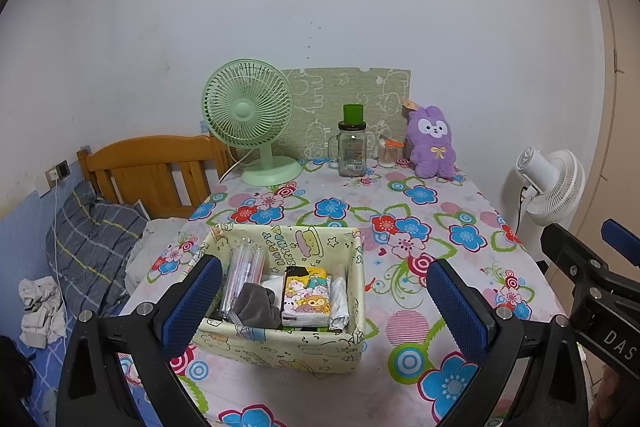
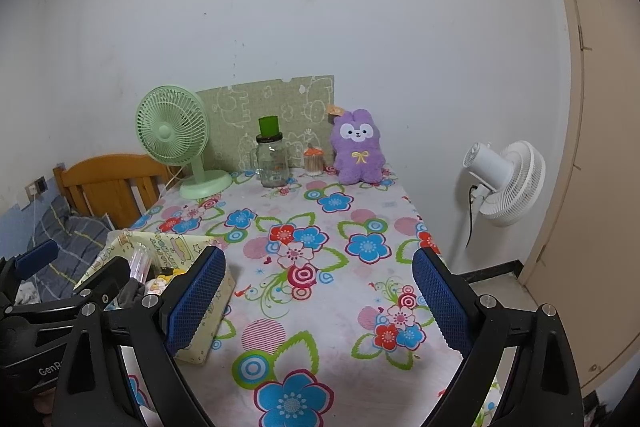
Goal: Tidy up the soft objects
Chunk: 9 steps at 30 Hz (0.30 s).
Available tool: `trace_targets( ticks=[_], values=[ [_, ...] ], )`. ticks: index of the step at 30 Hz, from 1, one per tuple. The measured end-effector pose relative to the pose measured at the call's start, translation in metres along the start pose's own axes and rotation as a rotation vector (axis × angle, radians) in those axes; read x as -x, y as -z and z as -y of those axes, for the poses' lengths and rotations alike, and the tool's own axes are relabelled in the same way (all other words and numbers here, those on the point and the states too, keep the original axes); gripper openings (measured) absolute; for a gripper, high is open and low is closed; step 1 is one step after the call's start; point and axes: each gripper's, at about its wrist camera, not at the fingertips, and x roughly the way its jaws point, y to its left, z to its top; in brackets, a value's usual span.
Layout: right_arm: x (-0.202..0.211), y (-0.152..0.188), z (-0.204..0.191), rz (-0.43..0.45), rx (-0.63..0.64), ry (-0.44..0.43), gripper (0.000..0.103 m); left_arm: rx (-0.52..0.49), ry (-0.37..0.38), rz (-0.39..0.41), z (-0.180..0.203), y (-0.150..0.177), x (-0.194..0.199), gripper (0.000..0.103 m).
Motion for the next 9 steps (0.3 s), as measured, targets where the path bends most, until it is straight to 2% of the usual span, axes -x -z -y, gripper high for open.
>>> trace_targets(
  ticks=[9],
  values=[
    [-0.0004,-0.0001,-0.0002,0.000,0.000,0.000,0.096,-0.001,0.000,0.000,0.0008,-0.0001,0.0001,0.103]
  ],
)
